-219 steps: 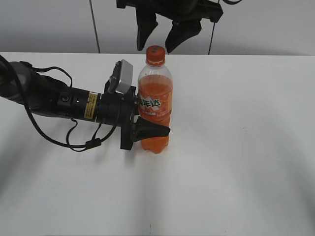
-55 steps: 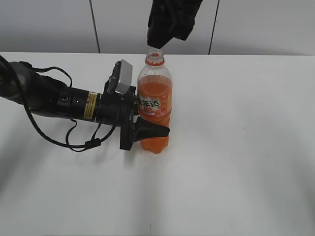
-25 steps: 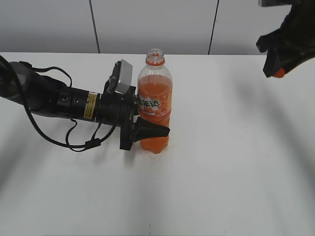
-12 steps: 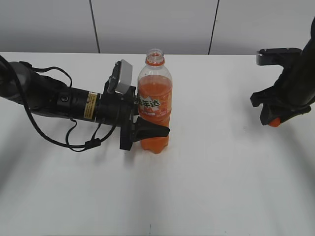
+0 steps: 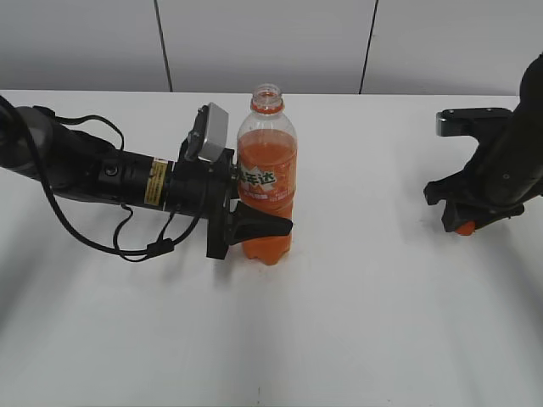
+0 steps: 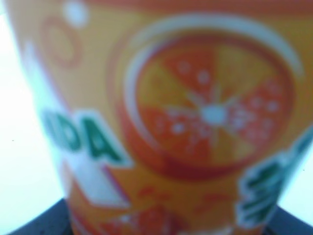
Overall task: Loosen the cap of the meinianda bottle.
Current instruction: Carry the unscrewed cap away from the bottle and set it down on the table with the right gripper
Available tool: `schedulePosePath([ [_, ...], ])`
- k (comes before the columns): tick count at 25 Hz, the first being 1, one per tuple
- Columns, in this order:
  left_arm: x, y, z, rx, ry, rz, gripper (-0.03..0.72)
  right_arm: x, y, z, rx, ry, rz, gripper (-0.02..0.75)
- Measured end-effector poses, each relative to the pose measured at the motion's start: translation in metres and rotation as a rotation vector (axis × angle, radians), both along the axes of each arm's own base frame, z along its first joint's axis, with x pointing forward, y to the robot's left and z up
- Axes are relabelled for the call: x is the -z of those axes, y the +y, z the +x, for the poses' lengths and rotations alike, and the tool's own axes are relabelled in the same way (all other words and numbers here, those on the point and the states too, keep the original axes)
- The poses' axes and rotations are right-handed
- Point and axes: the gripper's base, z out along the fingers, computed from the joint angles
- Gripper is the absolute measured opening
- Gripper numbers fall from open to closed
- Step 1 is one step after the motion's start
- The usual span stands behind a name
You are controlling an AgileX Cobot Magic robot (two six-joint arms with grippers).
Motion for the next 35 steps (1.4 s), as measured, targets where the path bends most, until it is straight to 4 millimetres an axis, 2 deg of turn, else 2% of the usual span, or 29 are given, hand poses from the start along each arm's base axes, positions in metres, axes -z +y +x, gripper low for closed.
schedulePosePath([
  [12,0.000,0.000,0.000,0.000,0.000,0.000,0.398,0.024,-0.001,0.001,-0.009,0.059,-0.019,0.272],
  [23,0.000,0.000,0.000,0.000,0.000,0.000,0.398,0.026,-0.001,0.000,0.001,0.067,-0.018,0.278],
  [35,0.000,0.000,0.000,0.000,0.000,0.000,0.398,0.026,0.000,0.000,0.021,0.071,-0.005,0.460],
])
